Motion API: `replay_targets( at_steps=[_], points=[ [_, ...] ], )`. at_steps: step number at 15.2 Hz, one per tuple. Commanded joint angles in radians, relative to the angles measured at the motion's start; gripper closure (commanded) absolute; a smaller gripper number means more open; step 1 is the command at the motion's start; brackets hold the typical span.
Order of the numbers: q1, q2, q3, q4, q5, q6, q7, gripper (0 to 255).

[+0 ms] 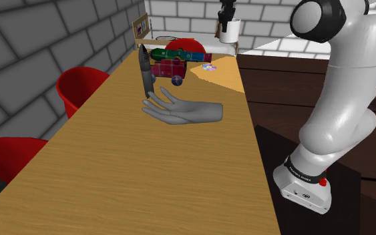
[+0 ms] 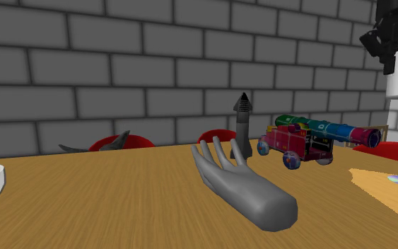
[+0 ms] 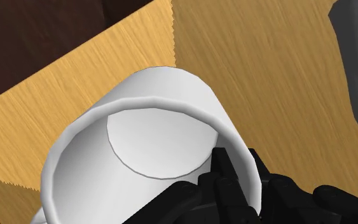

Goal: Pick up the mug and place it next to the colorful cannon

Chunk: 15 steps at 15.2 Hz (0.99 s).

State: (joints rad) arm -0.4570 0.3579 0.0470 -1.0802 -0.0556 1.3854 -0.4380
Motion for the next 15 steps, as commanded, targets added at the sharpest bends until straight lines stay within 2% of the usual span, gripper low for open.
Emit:
replay_targets(
  at_steps=[1, 3, 4, 8, 15],
  points=[
    [-0.024, 0.067, -0.012, 0.093, 0.000, -0.024, -0.039, 255],
    [-0.048, 0.161, -0.022, 0.244, -0.001, -0.079, -0.077, 255],
    [-0.063, 0.258, -0.029, 0.407, -0.001, -0.144, -0.102, 255],
    [-0.067, 0.169, -0.027, 0.199, 0.001, -0.025, -0.097, 255],
    [-0.071, 0.101, -0.026, -0.009, 0.003, 0.114, -0.091, 255]
  ],
)
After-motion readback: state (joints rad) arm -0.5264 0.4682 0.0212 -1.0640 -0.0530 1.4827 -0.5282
